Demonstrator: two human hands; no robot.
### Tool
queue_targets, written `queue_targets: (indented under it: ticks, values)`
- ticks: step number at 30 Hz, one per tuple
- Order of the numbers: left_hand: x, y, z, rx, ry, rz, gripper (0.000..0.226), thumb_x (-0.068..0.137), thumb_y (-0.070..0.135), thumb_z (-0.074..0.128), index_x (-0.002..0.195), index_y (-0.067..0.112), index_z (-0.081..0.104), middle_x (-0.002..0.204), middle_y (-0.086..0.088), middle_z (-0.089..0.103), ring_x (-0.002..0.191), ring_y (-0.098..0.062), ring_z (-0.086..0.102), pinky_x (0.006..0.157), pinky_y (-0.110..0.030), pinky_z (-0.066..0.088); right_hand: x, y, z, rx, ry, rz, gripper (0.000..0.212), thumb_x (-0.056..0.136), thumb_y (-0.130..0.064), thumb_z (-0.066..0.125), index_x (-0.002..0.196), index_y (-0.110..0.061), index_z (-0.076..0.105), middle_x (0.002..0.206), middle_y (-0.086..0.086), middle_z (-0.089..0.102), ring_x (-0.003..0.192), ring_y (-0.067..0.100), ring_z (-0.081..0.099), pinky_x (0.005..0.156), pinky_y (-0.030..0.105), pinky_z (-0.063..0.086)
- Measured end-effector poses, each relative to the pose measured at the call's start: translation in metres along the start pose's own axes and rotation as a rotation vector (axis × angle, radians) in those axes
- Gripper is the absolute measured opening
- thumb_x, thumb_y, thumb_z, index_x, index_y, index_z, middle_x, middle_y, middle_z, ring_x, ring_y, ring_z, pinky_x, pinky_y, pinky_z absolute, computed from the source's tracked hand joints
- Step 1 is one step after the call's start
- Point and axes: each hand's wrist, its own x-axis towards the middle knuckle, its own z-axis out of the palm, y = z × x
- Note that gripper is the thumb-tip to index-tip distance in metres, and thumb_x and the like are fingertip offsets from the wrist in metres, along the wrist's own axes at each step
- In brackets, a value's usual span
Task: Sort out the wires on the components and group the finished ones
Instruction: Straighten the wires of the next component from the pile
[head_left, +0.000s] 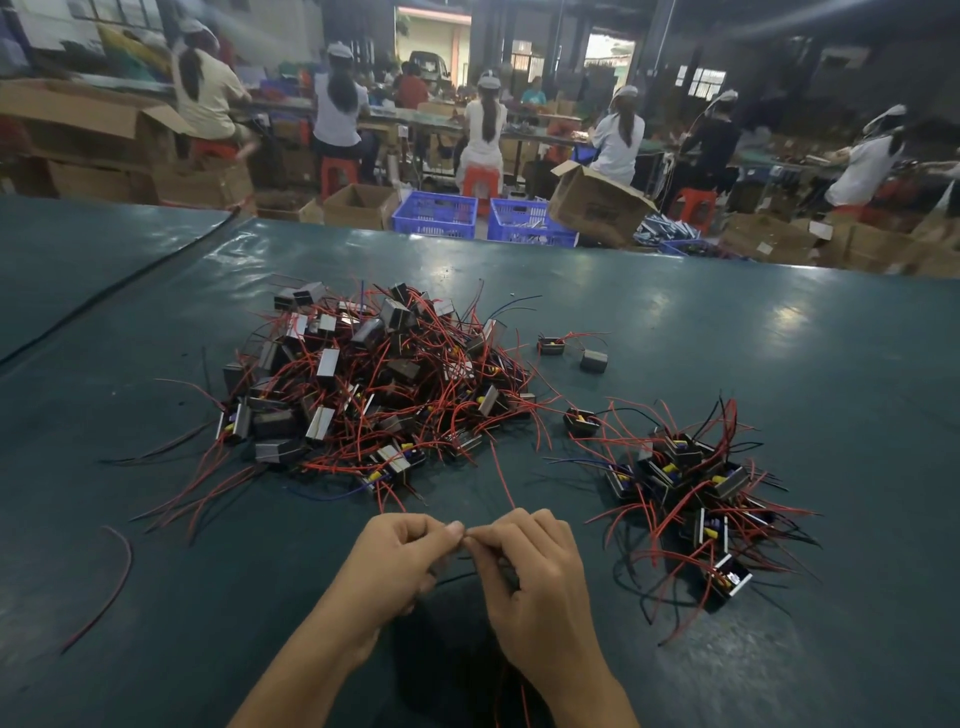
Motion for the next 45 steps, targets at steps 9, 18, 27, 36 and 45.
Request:
queue_targets:
  ticks: [9,18,27,36,45]
  values:
    - [-0.002,-0.005,-0.011,0.408,0.026,0.637,0.016,0.085,0.044,0.065,0.097,0.034,0.068,0.082,0.016,0.065,0.06,-0.006,0.057,0.056,-0.012,0.042,0.001,-0.003,-0.003,0.459,-0.098,0.419,0.018,0.091,-0.039,0.053,0.074,-0.035,0.058,0.07,-0.019,0.051,0.068,0.009,0.047,0.066,0.018,0.035]
    - [0.002,-0.008,-0.013,0.495,0.074,0.991,0.015,0.087,0.036,0.07,0.094,0.024,0.077,0.087,0.014,0.065,0.073,-0.006,0.064,0.057,-0.031,0.053,0.003,-0.001,-0.006,0.77,-0.174,0.54,0.025,0.092,-0.027,0.054,0.071,-0.024,0.067,0.064,-0.005,0.056,0.067,0.013,0.048,0.067,0.032,0.039]
    - [-0.004,-0.007,-0.006,0.678,0.108,0.985,0.012,0.094,0.03,0.059,0.086,0.023,0.064,0.079,0.016,0.056,0.057,-0.006,0.05,0.05,-0.03,0.046,0.004,-0.002,-0.009,0.798,-0.236,0.549,0.027,0.09,-0.021,0.058,0.063,-0.023,0.062,0.059,-0.008,0.051,0.059,0.006,0.044,0.059,0.025,0.038]
    - [-0.001,-0.012,0.0,0.505,0.115,0.717,0.025,0.092,0.035,0.052,0.073,0.022,0.062,0.066,0.014,0.054,0.057,-0.009,0.051,0.052,-0.022,0.04,-0.001,-0.007,-0.004,0.51,-0.172,0.437,0.02,0.091,-0.031,0.059,0.072,-0.026,0.057,0.065,-0.013,0.052,0.062,0.008,0.047,0.062,0.018,0.036]
    - [0.006,-0.011,0.01,-0.042,0.082,0.125,0.045,0.095,0.014,0.059,0.05,0.017,0.055,0.048,0.005,0.034,0.044,-0.008,0.029,0.045,-0.019,0.028,-0.002,-0.002,0.004,-0.003,0.002,0.012,0.018,0.095,-0.025,0.055,0.083,-0.016,0.065,0.076,-0.009,0.054,0.069,0.013,0.049,0.072,0.027,0.038]
